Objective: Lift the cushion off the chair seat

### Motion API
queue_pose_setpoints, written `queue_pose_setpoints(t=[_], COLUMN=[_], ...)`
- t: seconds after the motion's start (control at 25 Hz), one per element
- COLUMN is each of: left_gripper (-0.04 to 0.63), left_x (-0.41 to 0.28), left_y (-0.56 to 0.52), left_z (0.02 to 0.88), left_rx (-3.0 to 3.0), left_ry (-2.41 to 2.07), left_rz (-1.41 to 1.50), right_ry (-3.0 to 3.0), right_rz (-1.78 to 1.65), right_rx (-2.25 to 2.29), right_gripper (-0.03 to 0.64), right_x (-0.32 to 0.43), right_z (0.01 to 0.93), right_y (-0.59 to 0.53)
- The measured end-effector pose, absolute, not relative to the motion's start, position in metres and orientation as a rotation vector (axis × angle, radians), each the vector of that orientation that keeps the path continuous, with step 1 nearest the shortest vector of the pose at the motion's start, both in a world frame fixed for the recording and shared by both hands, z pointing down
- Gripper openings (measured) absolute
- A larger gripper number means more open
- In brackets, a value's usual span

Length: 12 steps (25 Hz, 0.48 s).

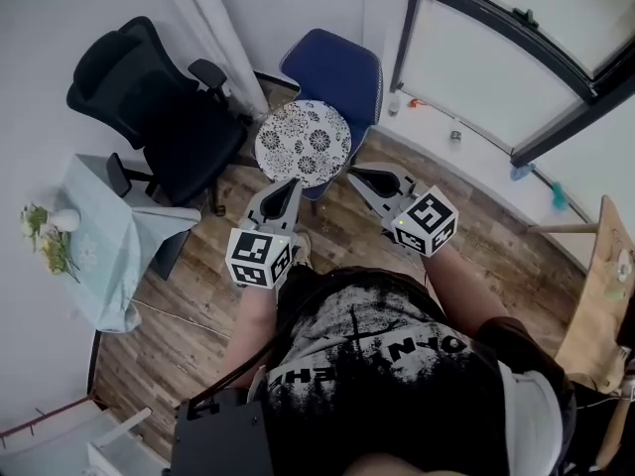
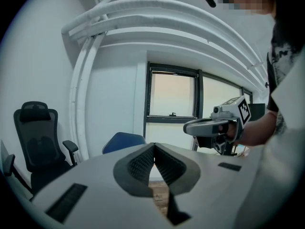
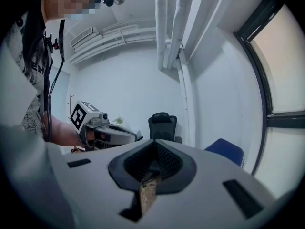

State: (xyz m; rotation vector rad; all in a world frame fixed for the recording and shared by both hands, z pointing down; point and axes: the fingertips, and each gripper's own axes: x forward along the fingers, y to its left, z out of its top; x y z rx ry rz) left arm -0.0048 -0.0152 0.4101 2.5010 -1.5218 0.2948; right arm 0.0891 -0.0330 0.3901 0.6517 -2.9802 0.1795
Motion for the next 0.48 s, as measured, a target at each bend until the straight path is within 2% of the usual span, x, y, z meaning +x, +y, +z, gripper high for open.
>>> queue_pose_setpoints(t=[0.48], left_gripper=[0.014], left_x=[-0.058], left_y=[-0.096], left_z=[0.410], left_rx=[2.592], left_ry=[-1.378], left_rz=[0.318], right_ry=[-2.909], right_rz=[0.147], right_rx=[0.825], right_gripper=[0.020], right_x=[0.039], right_z=[0.394], right_y=[-0.105])
